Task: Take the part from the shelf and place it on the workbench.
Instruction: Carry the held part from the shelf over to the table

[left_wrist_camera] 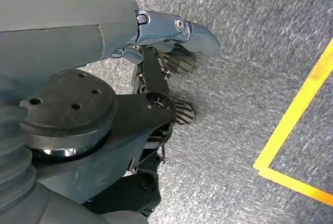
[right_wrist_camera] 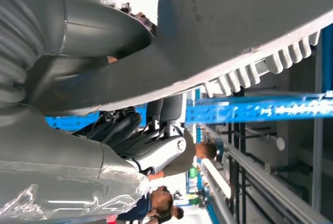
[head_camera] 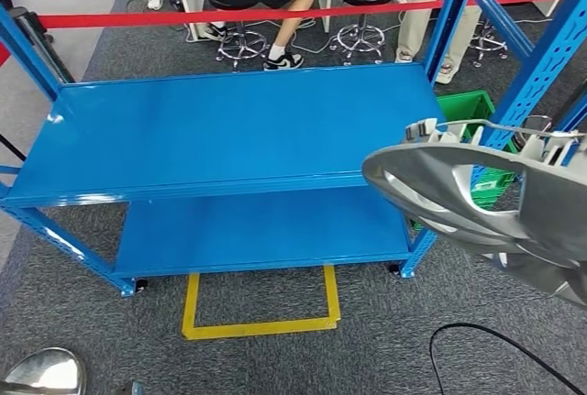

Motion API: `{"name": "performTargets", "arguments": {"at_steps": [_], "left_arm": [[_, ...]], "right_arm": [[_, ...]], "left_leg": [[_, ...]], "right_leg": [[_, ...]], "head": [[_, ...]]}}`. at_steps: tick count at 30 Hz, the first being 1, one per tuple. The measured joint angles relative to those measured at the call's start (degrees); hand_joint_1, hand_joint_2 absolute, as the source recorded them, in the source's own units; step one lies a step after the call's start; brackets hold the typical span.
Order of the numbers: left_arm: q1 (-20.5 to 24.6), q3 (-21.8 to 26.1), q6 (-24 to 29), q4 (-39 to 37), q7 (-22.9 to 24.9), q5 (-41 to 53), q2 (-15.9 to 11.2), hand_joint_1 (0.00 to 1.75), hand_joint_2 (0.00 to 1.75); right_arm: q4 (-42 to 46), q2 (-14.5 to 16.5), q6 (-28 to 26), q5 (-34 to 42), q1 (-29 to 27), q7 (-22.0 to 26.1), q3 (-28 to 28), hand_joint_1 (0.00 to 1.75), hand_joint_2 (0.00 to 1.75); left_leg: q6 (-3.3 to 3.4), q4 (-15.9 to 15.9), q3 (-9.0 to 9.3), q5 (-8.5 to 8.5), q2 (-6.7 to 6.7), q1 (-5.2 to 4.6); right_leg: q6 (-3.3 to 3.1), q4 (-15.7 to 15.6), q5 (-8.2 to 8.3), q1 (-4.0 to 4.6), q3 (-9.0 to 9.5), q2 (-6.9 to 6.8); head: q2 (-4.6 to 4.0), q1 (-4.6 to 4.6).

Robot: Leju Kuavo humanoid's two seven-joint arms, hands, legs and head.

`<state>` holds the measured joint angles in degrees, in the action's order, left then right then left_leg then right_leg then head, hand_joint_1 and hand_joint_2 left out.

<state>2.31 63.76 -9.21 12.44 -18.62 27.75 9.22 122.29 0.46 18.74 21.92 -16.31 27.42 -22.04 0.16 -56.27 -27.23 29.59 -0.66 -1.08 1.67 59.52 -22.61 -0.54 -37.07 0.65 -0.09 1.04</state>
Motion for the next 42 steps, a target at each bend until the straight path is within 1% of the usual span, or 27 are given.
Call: {"name": "performTargets", "arguments": {"at_steps": [2, 3, 5, 7, 8, 10, 12, 14, 15, 17, 18, 20, 22, 23, 24, 25, 26, 28, 30, 31, 33, 34, 36, 38, 39, 40, 42], "left_arm": [[0.0, 0.3, 0.1, 0.0, 0.2, -0.2, 0.1, 0.0, 1.75], [0.0, 0.5, 0.1, 0.0, 0.3, -0.5, 0.1, 0.0, 1.75], [0.0, 0.9, -0.2, 0.0, 0.3, -1.3, 0.1, 0.0, 1.75], [0.0, 1.4, -0.6, 0.0, 0.3, -1.9, 0.1, 0.0, 1.75], [0.0, 1.5, -0.8, 0.0, 0.3, -2.0, 0.2, 0.0, 1.75], [0.0, 1.8, -0.8, 0.0, 0.4, -1.9, 0.1, 0.0, 1.75], [0.0, 2.0, -0.8, 0.0, 0.4, -1.6, 0.1, 0.0, 1.75], [0.0, 2.1, -0.8, 0.0, 0.4, -1.2, 0.0, 0.0, 1.75], [0.0, 2.1, -0.8, 0.0, 0.4, -1.1, 0.0, 0.0, 1.75], [-0.2, 2.1, -0.6, 0.0, 0.6, -0.9, -0.2, 0.0, 1.75], [-0.3, 2.2, -0.4, 0.0, 0.7, -0.8, -0.2, 0.0, 1.75], [-0.6, 2.2, -0.2, 0.0, 1.0, -0.7, -0.3, 0.0, 1.75], [-0.6, 2.2, 0.0, 0.0, 1.2, -0.7, -0.4, 0.0, 1.75], [-0.6, 2.2, 0.1, 0.0, 1.3, -0.6, -0.4, 0.0, 1.75], [-0.6, 2.2, 0.2, 0.0, 1.4, -0.5, -0.4, 0.0, 1.75], [-0.6, 2.3, 0.3, 0.0, 1.6, -0.4, -0.4, 0.0, 1.75], [-0.6, 2.3, 0.3, 0.0, 1.7, -0.4, -0.5, 0.0, 1.75], [-0.5, 2.3, 0.5, 0.0, 1.7, -0.5, -0.6, 0.0, 1.75], [-0.3, 2.4, 0.5, 0.0, 1.7, -0.8, -0.7, 0.0, 1.75], [-0.2, 2.5, 0.5, 0.0, 1.6, -0.9, -0.7, 0.0, 1.75], [-0.4, 2.6, 0.5, 0.0, 1.5, -0.7, -0.7, 0.0, 1.75], [-0.4, 2.6, 0.5, 0.0, 1.4, -0.6, -0.8, 0.0, 1.75], [-0.5, 2.6, 0.5, 0.0, 1.2, -0.3, -1.0, 0.0, 1.75], [-0.5, 2.6, 0.6, 0.0, 1.2, 0.0, -1.0, 0.0, 1.75], [-0.5, 2.6, 0.7, 0.0, 1.2, 0.2, -1.0, 0.0, 1.75], [-0.6, 2.6, 0.8, 0.0, 1.3, 0.3, -0.9, 0.0, 1.75], [-0.6, 2.6, 1.2, 0.0, 1.4, 0.5, -0.8, 0.0, 1.75]], "right_arm": [[0.0, 0.0, 0.4, -0.4, 0.0, 0.6, 0.1, 1.75, 1.75], [0.0, 0.0, 0.7, -0.8, 0.0, 1.2, 0.1, 1.75, 1.75], [0.1, 0.0, 1.1, -1.9, 0.2, 2.6, 0.2, 1.75, 1.75], [0.2, 0.1, 1.1, -3.0, 0.6, 3.3, 0.5, 1.75, 1.75], [0.2, 0.2, 0.8, -3.4, 0.8, 3.3, 0.8, 1.75, 1.75], [0.2, 0.3, 0.1, -4.2, 1.3, 3.5, 1.6, 1.75, 1.75], [0.2, 0.3, -0.8, -5.1, 2.0, 3.8, 2.4, 1.75, 1.75], [0.2, 0.3, -1.6, -5.8, 2.3, 4.2, 3.2, 1.75, 1.75], [0.2, 0.3, -1.9, -5.9, 2.3, 4.3, 3.4, 1.75, 1.75], [0.2, 0.4, -2.3, -6.0, 2.2, 4.7, 3.7, 1.75, 1.75], [0.2, 0.4, -2.5, -5.9, 2.2, 4.8, 3.8, 1.75, 1.75], [0.2, 0.4, -2.6, -5.6, 2.1, 5.0, 3.8, 1.75, 1.75], [0.2, 0.5, -2.6, -5.4, 2.0, 5.1, 3.9, 1.75, 1.75], [0.2, 0.5, -2.6, -5.2, 1.9, 5.2, 4.0, 1.75, 1.75], [0.2, 0.5, -2.6, -5.1, 1.8, 5.4, 4.1, 1.75, 1.75], [0.2, 0.5, -2.5, -5.0, 1.7, 5.6, 4.2, 1.75, 1.75], [0.2, 0.6, -2.5, -5.0, 1.7, 5.8, 4.2, 1.75, 1.75], [0.2, 0.6, -2.4, -4.9, 1.6, 6.1, 4.3, 1.75, 1.75], [0.3, 0.7, -2.3, -4.9, 1.5, 6.3, 4.3, 1.75, 1.75], [0.3, 0.8, -2.1, -4.9, 1.5, 6.3, 4.3, 1.75, 1.75], [0.2, 0.9, -1.9, -4.8, 1.2, 6.5, 4.5, 1.75, 1.75], [0.1, 0.9, -1.8, -4.7, 1.0, 6.6, 4.5, 1.75, 1.75], [0.0, 1.0, -1.7, -4.6, 0.7, 6.8, 4.6, 1.75, 1.75], [-0.1, 1.0, -1.6, -4.4, 0.3, 6.9, 4.6, 1.75, 1.75], [-0.1, 1.0, -1.5, -4.4, 0.1, 7.0, 4.6, 1.75, 1.75], [-0.2, 1.0, -1.4, -4.3, -0.2, 7.0, 4.6, 1.75, 1.75], [-0.2, 1.1, -1.0, -4.0, -0.6, 7.1, 4.5, 1.75, 1.75]], "left_leg": [[0.19, 0.7, -0.35, -0.89, 0.0, -0.03], [0.47, 0.9, -0.7, -1.51, 0.1, 0.07], [0.98, 1.3, -1.79, -2.88, 0.37, 0.34], [1.19, 1.2, -3.24, -4.08, 0.57, 0.32], [1.17, 1.2, -4.0, -4.69, 0.67, 0.31], [0.97, 1.1, -5.54, -5.86, 0.8, 0.32], [0.55, 0.8, -6.9, -6.9, 0.83, 0.33], [0.01, 0.4, -7.68, -7.79, 0.7, 0.16], [-0.26, 0.3, -7.85, -8.24, 0.64, 0.08], [-0.8, 0.3, -8.12, -9.0, 0.57, 0.11], [-1.13, 0.0, -8.48, -8.52, 0.57, 0.19], [-1.84, -3.2, -9.86, -4.39, 0.58, 0.36], [-2.34, -10.4, -11.89, 1.63, 0.59, 0.54], [-2.45, -13.9, -12.54, 3.26, 0.59, 0.61], [-2.49, -16.1, -12.46, 3.53, 0.59, 0.65], [-2.46, -16.3, -11.44, 2.59, 0.59, 0.67], [-2.38, -14.3, -9.4, 0.97, 0.59, 0.69], [-2.06, -6.1, -3.13, -1.0, 0.57, 0.7], [-1.49, 0.8, 1.4, -0.49, 0.5, 0.6], [-1.14, 2.2, 2.08, -0.15, 0.48, 0.47], [-0.24, 2.4, 1.45, -0.83, 0.58, 0.39], [0.28, 2.5, 0.97, -1.41, 0.69, 0.4], [1.06, 2.5, -0.39, -2.73, 0.87, 0.42], [1.35, 2.5, -2.06, -4.13, 0.88, 0.22], [1.39, 2.4, -2.96, -4.85, 0.89, 0.11], [1.36, 2.3, -3.88, -5.53, 0.89, 0.02], [1.13, 2.0, -5.58, -6.78, 0.88, -0.11]], "right_leg": [[0.69, -0.4, 0.83, -0.17, -0.09, -0.06], [0.96, -0.2, 0.37, -0.19, -0.44, -0.09], [1.43, 3.3, -3.64, -0.2, -1.82, -0.17], [1.88, 10.6, -9.0, -0.22, -3.51, -0.23], [2.06, 13.7, -10.24, -0.22, -3.85, -0.24], [2.24, 14.5, -8.82, -0.24, -1.92, -0.26], [2.34, 7.6, -6.43, -0.37, 3.79, -0.3], [1.96, -0.1, -6.8, -0.35, 8.98, -0.2], [1.6, -1.9, -7.44, -0.26, 9.94, -0.16], [0.51, -2.3, -7.06, -0.12, 9.43, -0.25], [-0.06, -2.3, -6.59, -0.13, 8.89, -0.33], [-1.03, -2.3, -5.24, -0.27, 7.52, -0.48], [-1.32, -2.3, -3.76, -0.26, 5.87, -0.46], [-1.29, -2.2, -3.05, -0.24, 4.98, -0.46], [-1.2, -2.2, -2.36, -0.23, 4.06, -0.47], [-1.05, -2.1, -1.74, -0.23, 3.21, -0.49], [-0.88, -2.1, -1.16, -0.24, 2.46, -0.5], [-0.46, -2.0, -0.08, -0.19, 1.35, -0.48], [0.07, -2.0, 1.0, -0.08, 0.8, -0.53], [0.39, -2.1, 1.54, -0.07, 0.69, -0.56], [1.06, -2.2, 2.0, -0.24, 0.45, -0.58], [1.35, -1.5, 0.82, -0.32, 0.02, -0.57], [1.79, 3.5, -4.51, -0.38, -1.59, -0.59], [2.06, 11.2, -9.41, -0.36, -3.21, -0.61], [2.09, 13.9, -9.94, -0.35, -3.27, -0.6], [2.05, 14.7, -9.12, -0.34, -2.44, -0.61], [1.79, 10.1, -6.01, -0.32, 2.32, -0.61]], "head": [[0.0, 0.1], [0.0, 0.1], [0.0, -0.14], [0.0, -0.36], [0.0, -0.41], [0.0, -0.48], [0.0, -0.48], [0.0, -0.42], [0.0, -0.39], [0.0, -0.34], [0.0, -0.32], [0.0, -0.08], [0.0, 0.13], [0.0, 0.15], [0.0, 0.16], [0.0, 0.16], [0.0, 0.16], [0.0, 0.17], [0.0, 0.13], [0.0, 0.11], [0.0, 0.09], [0.0, -0.01], [0.0, -0.29], [0.0, -0.46], [0.0, -0.47], [0.0, -0.47], [0.0, -0.46]]}}
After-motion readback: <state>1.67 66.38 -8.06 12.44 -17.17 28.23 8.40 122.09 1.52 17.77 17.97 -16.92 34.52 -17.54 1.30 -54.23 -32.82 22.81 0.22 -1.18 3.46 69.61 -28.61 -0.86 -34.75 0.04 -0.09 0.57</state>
